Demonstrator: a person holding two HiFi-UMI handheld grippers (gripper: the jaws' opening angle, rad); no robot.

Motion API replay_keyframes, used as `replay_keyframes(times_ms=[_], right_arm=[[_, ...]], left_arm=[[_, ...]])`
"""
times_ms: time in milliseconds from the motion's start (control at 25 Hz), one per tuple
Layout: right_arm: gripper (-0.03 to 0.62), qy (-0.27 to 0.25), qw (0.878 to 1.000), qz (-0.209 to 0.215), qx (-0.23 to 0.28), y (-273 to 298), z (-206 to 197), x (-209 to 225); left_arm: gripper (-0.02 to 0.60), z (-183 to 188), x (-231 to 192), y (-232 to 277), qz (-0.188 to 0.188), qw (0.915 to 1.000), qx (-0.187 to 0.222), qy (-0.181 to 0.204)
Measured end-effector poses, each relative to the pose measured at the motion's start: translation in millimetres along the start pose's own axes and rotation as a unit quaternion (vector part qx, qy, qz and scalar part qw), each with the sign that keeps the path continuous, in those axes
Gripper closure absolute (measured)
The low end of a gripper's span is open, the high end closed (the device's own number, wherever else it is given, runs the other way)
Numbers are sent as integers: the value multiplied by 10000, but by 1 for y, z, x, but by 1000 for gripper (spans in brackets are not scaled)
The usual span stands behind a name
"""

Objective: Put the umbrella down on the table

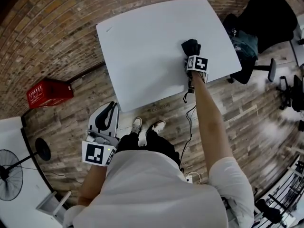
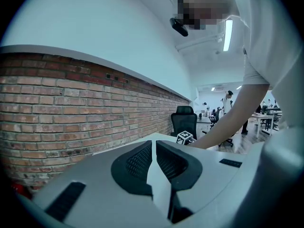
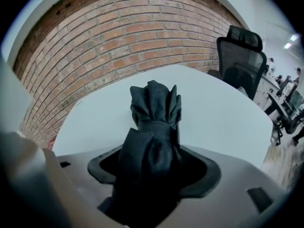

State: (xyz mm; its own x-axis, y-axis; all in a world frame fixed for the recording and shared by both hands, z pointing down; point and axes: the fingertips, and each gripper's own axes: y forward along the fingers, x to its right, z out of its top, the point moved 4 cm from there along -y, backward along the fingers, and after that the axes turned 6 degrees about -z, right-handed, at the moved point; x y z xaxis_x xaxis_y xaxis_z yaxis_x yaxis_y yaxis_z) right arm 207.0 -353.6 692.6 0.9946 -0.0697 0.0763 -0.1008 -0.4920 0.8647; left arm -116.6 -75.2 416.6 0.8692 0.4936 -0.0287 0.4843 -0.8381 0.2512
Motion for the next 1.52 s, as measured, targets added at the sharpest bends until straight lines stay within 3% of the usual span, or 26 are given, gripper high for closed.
replay_keyframes(times_ms=[200,600,920,1080,1280,1520], right_arm=[[214,-272,9994,184,-130,1,-2,-9],[194,-284,9995,128,-39,-16,0,-8],[192,-260,9993,109,255,-49,7,-8],[194,-41,9990,234,377,-68,3,-10],[194,355,9957,685,515,-102,-20,-14],[198,1118,9806,1167,1105,-157,-46,-10]], left_arm=[[535,0,1,-1,-34,10000,3,0],[535,-1,-3,-3,-119,9999,78,13],[535,7,1,2,-474,9984,297,61],[535,9,-3,1,-629,9972,405,89],[535,13,-5,1,-868,9943,609,94],[535,22,-2,7,-1261,9882,854,130]])
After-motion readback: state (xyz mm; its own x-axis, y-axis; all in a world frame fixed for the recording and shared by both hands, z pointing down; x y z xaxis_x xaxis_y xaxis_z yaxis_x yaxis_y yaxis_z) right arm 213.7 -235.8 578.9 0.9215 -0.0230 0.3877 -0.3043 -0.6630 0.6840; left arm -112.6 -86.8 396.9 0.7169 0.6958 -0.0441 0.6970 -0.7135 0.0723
